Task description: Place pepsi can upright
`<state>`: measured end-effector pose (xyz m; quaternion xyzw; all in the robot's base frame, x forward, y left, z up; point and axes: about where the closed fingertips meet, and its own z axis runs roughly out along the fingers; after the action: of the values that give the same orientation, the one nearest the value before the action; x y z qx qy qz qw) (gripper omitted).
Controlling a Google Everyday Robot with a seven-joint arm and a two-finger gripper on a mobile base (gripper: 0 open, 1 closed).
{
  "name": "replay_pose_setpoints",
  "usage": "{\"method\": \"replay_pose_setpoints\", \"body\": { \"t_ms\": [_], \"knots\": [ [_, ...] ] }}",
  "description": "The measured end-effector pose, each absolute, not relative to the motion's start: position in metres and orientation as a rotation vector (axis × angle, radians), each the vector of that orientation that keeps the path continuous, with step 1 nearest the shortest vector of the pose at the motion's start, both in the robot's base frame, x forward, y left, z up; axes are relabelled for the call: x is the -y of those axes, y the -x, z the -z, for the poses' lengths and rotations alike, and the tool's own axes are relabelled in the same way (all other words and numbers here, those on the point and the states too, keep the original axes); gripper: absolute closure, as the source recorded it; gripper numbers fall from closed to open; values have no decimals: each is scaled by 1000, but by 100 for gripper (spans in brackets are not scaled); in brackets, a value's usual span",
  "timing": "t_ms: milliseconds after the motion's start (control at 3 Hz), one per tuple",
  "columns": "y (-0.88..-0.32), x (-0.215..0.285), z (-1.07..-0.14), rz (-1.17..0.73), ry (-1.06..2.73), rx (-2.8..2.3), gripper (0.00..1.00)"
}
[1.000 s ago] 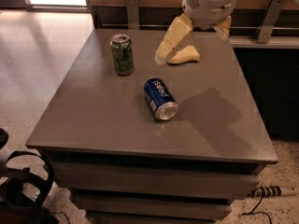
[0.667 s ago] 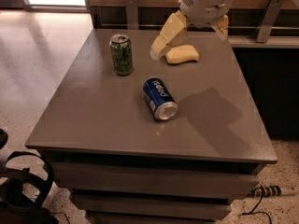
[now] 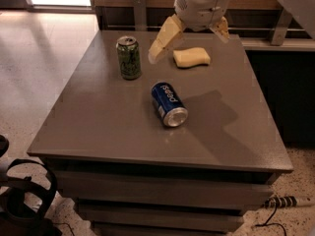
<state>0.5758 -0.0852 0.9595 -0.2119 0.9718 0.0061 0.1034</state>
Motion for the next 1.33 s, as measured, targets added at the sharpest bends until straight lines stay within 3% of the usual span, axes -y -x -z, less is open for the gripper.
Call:
{"method": "replay_pose_setpoints", "body": {
  "t_ms": [667, 1333],
  "knots": [
    [-563, 75, -924, 182, 450, -2991, 0],
    [-545, 69, -905, 167, 453, -3037, 0]
  ]
}}
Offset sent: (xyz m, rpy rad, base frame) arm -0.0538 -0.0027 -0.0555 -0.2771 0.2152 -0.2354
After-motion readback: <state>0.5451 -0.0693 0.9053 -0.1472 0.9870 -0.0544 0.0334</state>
